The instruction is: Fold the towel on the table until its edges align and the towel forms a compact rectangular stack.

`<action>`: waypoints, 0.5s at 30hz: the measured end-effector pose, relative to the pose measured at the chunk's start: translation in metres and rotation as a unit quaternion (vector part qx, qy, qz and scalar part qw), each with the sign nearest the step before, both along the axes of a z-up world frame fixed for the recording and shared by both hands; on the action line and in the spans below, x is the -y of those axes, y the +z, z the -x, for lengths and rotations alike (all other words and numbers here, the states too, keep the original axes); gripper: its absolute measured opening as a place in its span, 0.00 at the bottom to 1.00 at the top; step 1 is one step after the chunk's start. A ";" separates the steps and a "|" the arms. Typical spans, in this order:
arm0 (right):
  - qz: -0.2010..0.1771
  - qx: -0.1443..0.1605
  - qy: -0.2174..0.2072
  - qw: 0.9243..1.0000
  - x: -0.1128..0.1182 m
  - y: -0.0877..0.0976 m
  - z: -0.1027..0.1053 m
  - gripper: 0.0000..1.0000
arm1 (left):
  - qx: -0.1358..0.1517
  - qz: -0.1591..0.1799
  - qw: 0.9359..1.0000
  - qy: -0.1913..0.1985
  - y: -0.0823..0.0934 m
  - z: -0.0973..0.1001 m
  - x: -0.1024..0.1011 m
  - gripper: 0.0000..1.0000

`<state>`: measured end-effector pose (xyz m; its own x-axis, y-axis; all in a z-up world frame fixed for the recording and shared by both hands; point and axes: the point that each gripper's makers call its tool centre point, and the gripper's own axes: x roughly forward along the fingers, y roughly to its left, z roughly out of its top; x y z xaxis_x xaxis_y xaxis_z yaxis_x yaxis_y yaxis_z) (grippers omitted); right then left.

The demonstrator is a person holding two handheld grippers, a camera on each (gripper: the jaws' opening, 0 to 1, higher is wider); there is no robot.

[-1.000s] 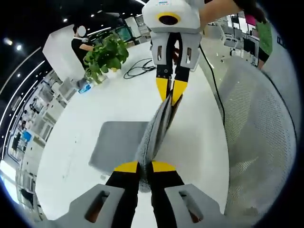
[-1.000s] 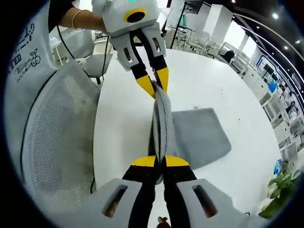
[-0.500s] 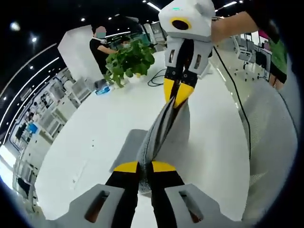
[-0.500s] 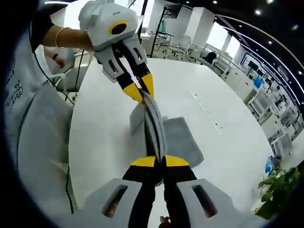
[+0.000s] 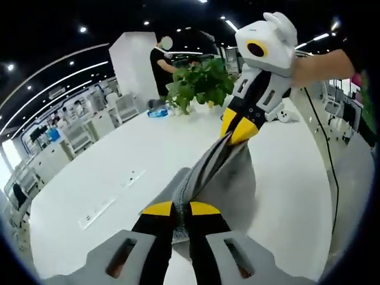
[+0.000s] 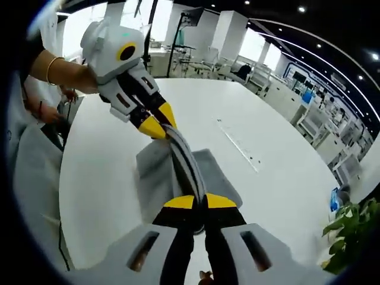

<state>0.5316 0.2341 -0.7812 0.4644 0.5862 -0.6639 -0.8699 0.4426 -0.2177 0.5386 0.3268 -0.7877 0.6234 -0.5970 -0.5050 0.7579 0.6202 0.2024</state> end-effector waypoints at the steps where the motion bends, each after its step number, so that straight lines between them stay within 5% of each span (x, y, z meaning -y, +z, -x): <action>1: -0.002 0.000 -0.003 1.000 0.000 -0.002 -0.004 0.02 | 0.000 0.004 1.000 0.005 -0.004 -0.006 0.000 0.08; 15: -0.027 -0.011 -0.058 0.998 -0.001 -0.063 -0.060 0.04 | -0.056 0.043 0.995 0.064 -0.068 -0.052 -0.003 0.09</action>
